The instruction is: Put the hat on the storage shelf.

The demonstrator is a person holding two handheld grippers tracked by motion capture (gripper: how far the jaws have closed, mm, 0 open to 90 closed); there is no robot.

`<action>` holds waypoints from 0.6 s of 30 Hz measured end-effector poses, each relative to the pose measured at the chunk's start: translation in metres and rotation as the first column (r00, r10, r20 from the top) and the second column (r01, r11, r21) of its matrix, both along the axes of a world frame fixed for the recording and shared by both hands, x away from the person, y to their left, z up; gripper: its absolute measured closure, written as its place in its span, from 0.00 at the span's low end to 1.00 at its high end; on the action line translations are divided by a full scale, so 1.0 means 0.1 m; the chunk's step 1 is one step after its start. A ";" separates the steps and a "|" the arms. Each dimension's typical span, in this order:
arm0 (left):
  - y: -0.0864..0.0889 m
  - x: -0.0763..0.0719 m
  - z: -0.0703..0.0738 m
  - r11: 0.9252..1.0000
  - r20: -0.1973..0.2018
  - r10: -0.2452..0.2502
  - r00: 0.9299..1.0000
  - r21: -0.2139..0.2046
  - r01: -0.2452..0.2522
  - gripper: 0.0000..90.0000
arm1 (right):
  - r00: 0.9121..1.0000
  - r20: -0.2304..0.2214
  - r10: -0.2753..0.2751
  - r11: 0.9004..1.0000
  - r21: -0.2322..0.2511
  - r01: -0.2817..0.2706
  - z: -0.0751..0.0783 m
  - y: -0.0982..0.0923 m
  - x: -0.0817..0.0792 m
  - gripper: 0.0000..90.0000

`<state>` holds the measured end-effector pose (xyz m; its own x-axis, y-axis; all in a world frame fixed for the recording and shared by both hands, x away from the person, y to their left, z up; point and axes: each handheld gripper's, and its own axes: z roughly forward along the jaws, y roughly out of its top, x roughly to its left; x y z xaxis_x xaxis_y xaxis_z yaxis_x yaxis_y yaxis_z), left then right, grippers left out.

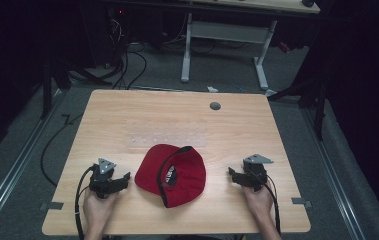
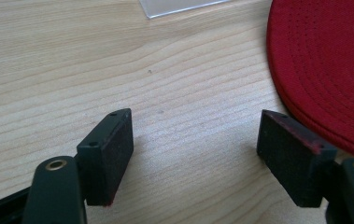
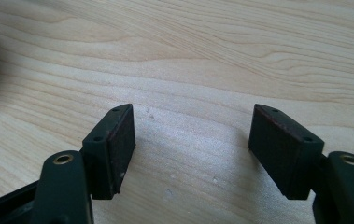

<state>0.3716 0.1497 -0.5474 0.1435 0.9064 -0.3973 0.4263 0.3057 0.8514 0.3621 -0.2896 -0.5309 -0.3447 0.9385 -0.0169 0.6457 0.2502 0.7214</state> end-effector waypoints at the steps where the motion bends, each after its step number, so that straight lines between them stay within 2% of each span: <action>1: 0.00 0.00 0.00 1.000 0.000 0.000 1.000 0.000 0.000 0.30 | 1.000 0.000 0.000 1.000 0.000 0.000 0.00 0.00 0.00 0.35; 18: -0.01 0.00 0.00 1.000 -0.001 -0.007 1.000 0.004 0.007 0.29 | 1.000 0.000 0.016 1.000 0.009 -0.016 0.00 -0.02 0.00 0.37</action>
